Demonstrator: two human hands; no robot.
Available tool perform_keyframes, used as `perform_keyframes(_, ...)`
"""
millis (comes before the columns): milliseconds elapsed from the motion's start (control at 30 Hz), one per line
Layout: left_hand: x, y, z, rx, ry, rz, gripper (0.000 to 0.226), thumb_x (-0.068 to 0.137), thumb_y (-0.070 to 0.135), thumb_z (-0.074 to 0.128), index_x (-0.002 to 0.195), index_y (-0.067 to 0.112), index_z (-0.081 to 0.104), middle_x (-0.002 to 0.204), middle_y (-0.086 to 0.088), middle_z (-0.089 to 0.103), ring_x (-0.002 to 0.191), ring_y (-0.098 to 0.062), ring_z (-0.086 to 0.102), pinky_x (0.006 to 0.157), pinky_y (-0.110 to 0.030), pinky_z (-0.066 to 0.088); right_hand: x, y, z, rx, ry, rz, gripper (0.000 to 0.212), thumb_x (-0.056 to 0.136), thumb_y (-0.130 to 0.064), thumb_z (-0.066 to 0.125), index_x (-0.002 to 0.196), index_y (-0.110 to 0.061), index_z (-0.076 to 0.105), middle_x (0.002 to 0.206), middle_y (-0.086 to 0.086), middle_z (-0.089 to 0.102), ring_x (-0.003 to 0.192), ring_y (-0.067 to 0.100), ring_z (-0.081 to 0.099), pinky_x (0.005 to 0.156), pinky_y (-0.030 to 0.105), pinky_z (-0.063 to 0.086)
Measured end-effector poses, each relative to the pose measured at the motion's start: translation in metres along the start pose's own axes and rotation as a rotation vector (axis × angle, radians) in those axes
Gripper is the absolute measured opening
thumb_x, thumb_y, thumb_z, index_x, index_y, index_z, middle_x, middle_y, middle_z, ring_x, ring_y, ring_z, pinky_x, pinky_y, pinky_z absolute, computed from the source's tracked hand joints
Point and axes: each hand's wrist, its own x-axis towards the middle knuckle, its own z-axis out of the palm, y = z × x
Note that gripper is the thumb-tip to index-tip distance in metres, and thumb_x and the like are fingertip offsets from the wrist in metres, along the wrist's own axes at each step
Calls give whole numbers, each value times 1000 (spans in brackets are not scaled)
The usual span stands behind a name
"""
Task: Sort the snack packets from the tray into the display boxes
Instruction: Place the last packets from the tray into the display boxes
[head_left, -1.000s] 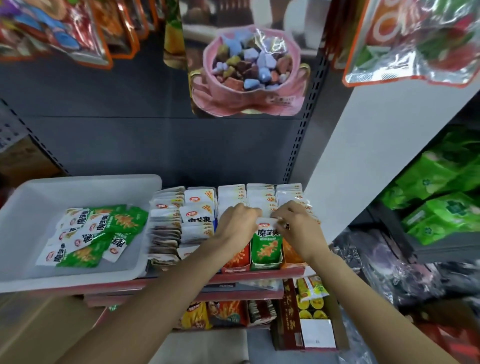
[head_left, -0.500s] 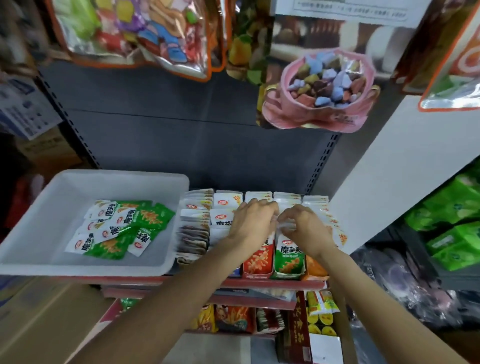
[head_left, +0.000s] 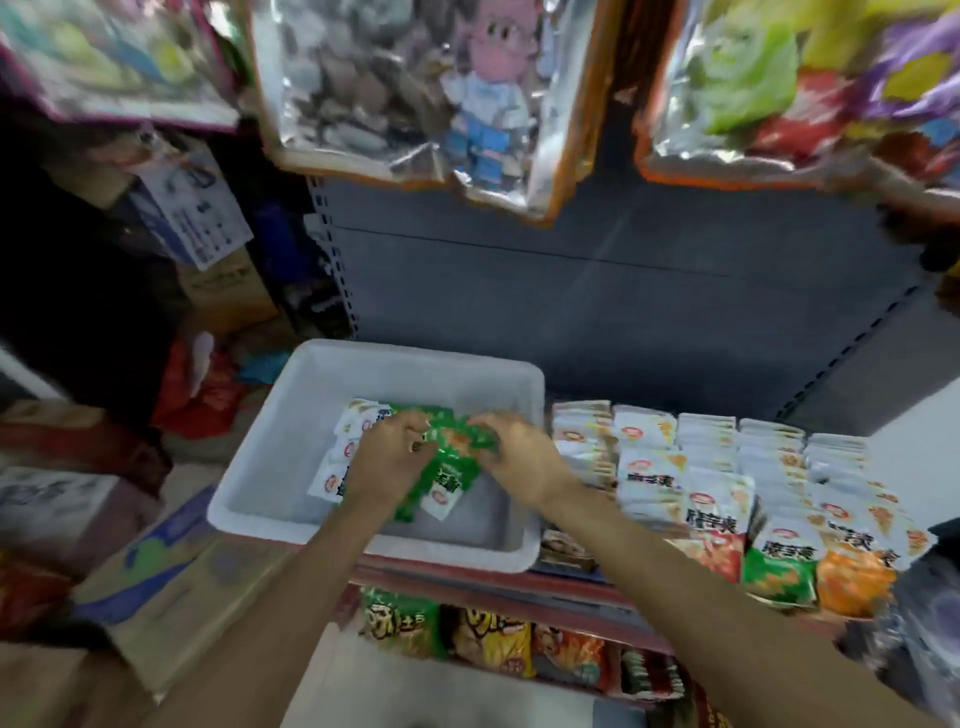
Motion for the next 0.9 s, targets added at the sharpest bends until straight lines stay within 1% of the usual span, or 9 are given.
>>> perform_keyframes(100,21,-45,-10,-7,-198,-187,42,86,18,67,121,-3,55,127,-13,56,117,-29,53,95,-32,39,26,-14,36,-13,-150,119,38,91,-10,53,128,-4,51,132,16,51,121,30,48,95,27,33)
perform_keyframes(233,41,-76,-18,76,-343,-300,50,88,26,63,128,-1,50,131,-16,53,107,-28,56,92,-35,44,47,-13,68,5,-252,243,56,89,-11,57,141,-8,35,145,13,36,132,26,37,105,26,29)
perform_keyframes(333,50,-85,-19,-43,-355,-388,60,87,21,67,135,-3,41,135,-18,49,98,-26,59,85,-32,48,51,-7,85,3,-307,361,69,89,-17,58,147,-7,22,150,13,30,132,25,39,108,33,34)
perform_keyframes(400,54,-90,-14,-61,-326,-434,54,82,18,72,126,-4,50,128,-18,56,102,-30,60,87,-34,50,48,-7,94,-95,-373,378,74,93,-28,53,150,-10,10,157,6,11,140,24,25,113,34,26)
perform_keyframes(500,57,-90,-8,-90,-221,-469,42,78,16,75,113,-2,59,117,-16,63,104,-30,61,80,-29,49,42,-5,104,-159,-357,385,62,97,-33,44,149,-14,16,156,2,10,140,25,26,113,38,28)
perform_keyframes(600,55,-79,-14,66,-178,-388,31,89,17,63,114,-2,60,119,-17,62,109,-29,59,81,-30,45,39,2,104,-230,-348,400,59,98,-36,42,149,-20,18,154,0,14,139,25,24,111,43,30)
perform_keyframes(700,47,-67,-32,81,-19,-246,29,96,10,46,120,-3,54,120,-21,59,108,-32,57,80,-33,41,41,5,100,-301,-383,410,58,97,-37,45,147,-18,23,152,5,17,138,27,23,110,45,31)
perform_keyframes(833,31,-61,-59,15,128,-35,20,99,9,40,112,2,53,76,-13,59,73,-32,60,59,-34,45,48,-4,91,-236,-371,415,52,96,-37,46,141,-10,36,148,12,26,134,29,30,110,38,29)
perform_keyframes(900,26,-58,-72,97,148,115,17,99,12,40,107,6,55,68,-9,55,69,-32,59,58,-36,47,50,-16,80,-105,-265,376,52,96,-31,49,142,-11,35,146,13,32,132,28,36,107,33,32)
